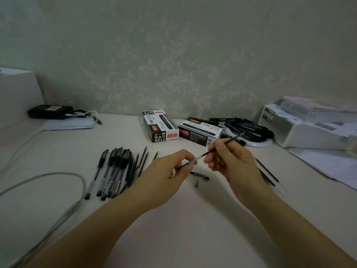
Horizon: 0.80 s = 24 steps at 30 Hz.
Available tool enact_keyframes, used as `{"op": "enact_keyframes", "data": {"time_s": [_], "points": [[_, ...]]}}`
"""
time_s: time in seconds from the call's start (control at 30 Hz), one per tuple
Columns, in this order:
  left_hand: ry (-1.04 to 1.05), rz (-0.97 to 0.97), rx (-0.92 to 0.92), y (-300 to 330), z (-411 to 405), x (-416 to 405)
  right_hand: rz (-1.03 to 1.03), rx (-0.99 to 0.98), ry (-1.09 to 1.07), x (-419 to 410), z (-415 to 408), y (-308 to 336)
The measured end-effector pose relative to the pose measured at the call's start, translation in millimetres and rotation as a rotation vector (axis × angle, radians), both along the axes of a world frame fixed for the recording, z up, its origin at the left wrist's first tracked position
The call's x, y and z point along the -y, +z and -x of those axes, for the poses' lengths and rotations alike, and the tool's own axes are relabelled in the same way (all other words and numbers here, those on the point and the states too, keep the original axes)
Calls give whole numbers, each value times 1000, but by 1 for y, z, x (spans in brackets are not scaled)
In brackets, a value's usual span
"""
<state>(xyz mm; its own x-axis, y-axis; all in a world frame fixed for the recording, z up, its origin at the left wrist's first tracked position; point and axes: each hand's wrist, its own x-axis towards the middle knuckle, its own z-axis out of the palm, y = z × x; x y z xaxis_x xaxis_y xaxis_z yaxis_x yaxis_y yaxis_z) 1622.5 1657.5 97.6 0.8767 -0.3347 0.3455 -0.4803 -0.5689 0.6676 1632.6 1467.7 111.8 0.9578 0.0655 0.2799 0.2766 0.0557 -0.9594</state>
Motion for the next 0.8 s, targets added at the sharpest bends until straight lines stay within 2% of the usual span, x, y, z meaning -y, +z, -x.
{"op": "enact_keyframes", "data": {"time_s": [0.2, 0.4, 0.63, 0.8], "points": [[3, 29, 11, 0, -2, 0, -186, -116, -33, 5, -4, 1], [-27, 53, 4, -1, -2, 0, -243, -211, 2, 6, -6, -1], [-58, 46, -16, 1, 1, 2, -180, -216, 19, 7, -6, -3], [-48, 36, -6, 1, 0, 2, 50, -156, 109, 0, 0, -2]]}}
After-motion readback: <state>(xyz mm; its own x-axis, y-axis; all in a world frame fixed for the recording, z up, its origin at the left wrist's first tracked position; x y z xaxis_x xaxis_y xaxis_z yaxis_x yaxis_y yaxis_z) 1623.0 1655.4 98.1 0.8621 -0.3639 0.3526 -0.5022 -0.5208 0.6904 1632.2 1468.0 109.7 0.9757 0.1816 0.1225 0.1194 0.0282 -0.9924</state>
